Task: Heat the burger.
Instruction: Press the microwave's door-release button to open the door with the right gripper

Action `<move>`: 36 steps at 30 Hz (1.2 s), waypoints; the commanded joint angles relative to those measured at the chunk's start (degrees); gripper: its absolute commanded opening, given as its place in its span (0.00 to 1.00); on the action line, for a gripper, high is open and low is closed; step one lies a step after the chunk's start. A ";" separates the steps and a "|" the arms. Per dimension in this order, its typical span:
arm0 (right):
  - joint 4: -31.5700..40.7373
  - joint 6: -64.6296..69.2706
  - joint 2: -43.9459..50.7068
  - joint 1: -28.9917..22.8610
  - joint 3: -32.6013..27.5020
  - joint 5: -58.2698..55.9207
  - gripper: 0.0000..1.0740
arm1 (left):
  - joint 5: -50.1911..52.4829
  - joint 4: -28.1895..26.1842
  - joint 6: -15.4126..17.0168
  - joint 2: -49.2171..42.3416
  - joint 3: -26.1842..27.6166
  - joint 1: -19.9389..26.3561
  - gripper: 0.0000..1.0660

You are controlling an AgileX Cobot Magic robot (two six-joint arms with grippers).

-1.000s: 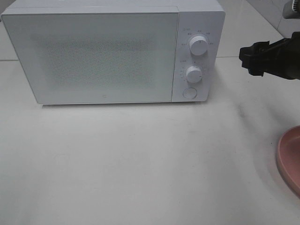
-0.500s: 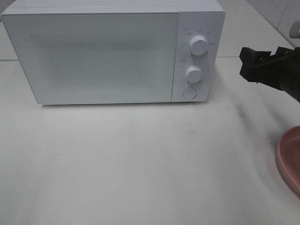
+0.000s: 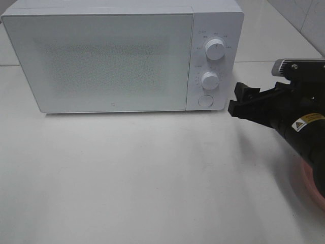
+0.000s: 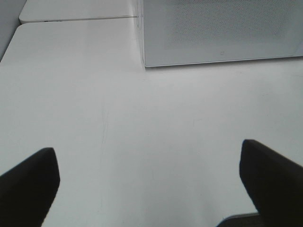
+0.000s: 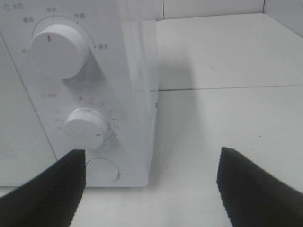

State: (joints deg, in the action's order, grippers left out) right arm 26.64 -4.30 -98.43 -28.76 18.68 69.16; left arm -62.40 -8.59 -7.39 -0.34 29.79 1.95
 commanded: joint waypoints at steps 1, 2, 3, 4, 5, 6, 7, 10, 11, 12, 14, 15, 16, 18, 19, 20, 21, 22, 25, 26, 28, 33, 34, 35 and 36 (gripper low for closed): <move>4.98 -2.92 -0.86 -4.13 0.00 7.39 0.70 | 0.97 0.00 0.00 -1.43 -0.11 -0.23 0.91; 4.98 -2.92 -0.86 -4.13 0.00 7.39 0.70 | 0.97 0.00 0.00 -1.43 -0.11 -0.23 0.91; 6.82 -3.21 -1.38 -5.73 0.00 8.25 0.70 | 0.97 0.00 0.00 -1.43 -0.11 -0.23 0.91; 7.33 -3.27 -1.66 -6.42 0.00 8.82 0.70 | 0.97 0.00 0.00 -1.43 -0.11 -0.23 0.91; 7.33 -3.27 -1.66 -6.42 0.00 8.82 0.70 | 0.97 0.00 0.00 -1.43 -0.11 -0.23 0.91; 8.02 -3.50 -2.06 -7.22 0.00 9.11 0.70 | 0.97 0.00 0.00 -1.43 -0.11 -0.23 0.91; 9.45 -3.84 -2.64 -8.88 0.00 9.63 0.70 | 0.97 0.00 0.00 -1.43 -0.11 -0.23 0.91; 12.03 -4.13 -3.72 -11.40 0.00 10.94 0.70 | 0.97 0.00 0.00 -1.43 -0.11 -0.23 0.91; 12.83 -4.18 -3.78 -12.09 0.00 10.94 0.70 | 0.97 0.00 0.00 -1.43 -0.11 -0.23 0.91; 12.83 -4.18 -3.78 -12.09 0.00 10.94 0.70 | 0.97 0.00 0.00 -1.43 -0.11 -0.23 0.91; 15.76 -4.98 -4.30 -14.32 0.34 10.94 0.70 | 0.97 0.00 0.00 -1.43 -0.11 -0.23 0.91; 15.76 -4.98 -4.30 -14.32 0.34 10.94 0.70 | 0.97 0.00 0.00 -1.43 -0.11 -0.23 0.91; 17.82 -5.67 -4.41 -15.81 0.52 10.94 0.70 | 0.97 0.00 0.00 -1.43 -0.11 -0.23 0.91; 19.42 -6.07 -4.41 -17.07 0.69 10.94 0.70 | 0.97 0.00 0.00 -1.43 -0.11 -0.23 0.91; 20.17 -6.47 -4.41 -17.53 0.86 10.94 0.70 | 0.97 0.00 0.00 -1.43 -0.11 -0.23 0.91; 20.17 -6.47 -4.41 -17.53 0.86 10.94 0.70 | 0.97 0.00 0.00 -1.43 -0.11 -0.23 0.91; 20.68 -6.93 -4.41 -18.51 0.97 10.94 0.70 | 0.97 0.00 0.00 -1.43 -0.11 -0.23 0.91; 20.68 -6.93 -4.41 -18.74 1.09 10.94 0.70 | 0.97 0.00 0.00 -1.43 -0.11 -0.23 0.91; 20.63 -6.76 -4.41 -18.74 1.09 10.94 0.70 | 0.97 0.00 0.00 -1.43 -0.11 -0.23 0.91; 20.63 -6.76 -4.41 -18.74 1.09 10.94 0.70 | 0.97 0.00 0.00 -1.43 -0.11 -0.23 0.91; 20.63 -5.56 -4.41 -18.74 1.09 10.89 0.70 | 0.97 0.00 0.00 -1.43 -0.11 -0.23 0.91; 20.57 2.29 -4.41 -18.74 1.09 10.77 0.70 | 0.97 0.00 0.00 -1.43 -0.11 -0.23 0.91; 20.57 2.29 -4.41 -18.74 1.09 10.77 0.70 | 0.97 0.00 0.00 -1.43 -0.11 -0.23 0.91; 20.57 5.67 -4.41 -18.74 1.09 10.71 0.70 | 0.97 0.00 0.00 -1.43 -0.11 -0.23 0.91; 20.57 7.96 -4.41 -18.74 1.09 10.71 0.70 | 0.97 0.00 0.00 -1.43 -0.11 -0.23 0.91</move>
State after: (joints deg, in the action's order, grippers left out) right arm 47.15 -1.60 -103.08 -47.44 19.31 69.16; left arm -62.40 -8.59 -7.39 -0.34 29.79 1.95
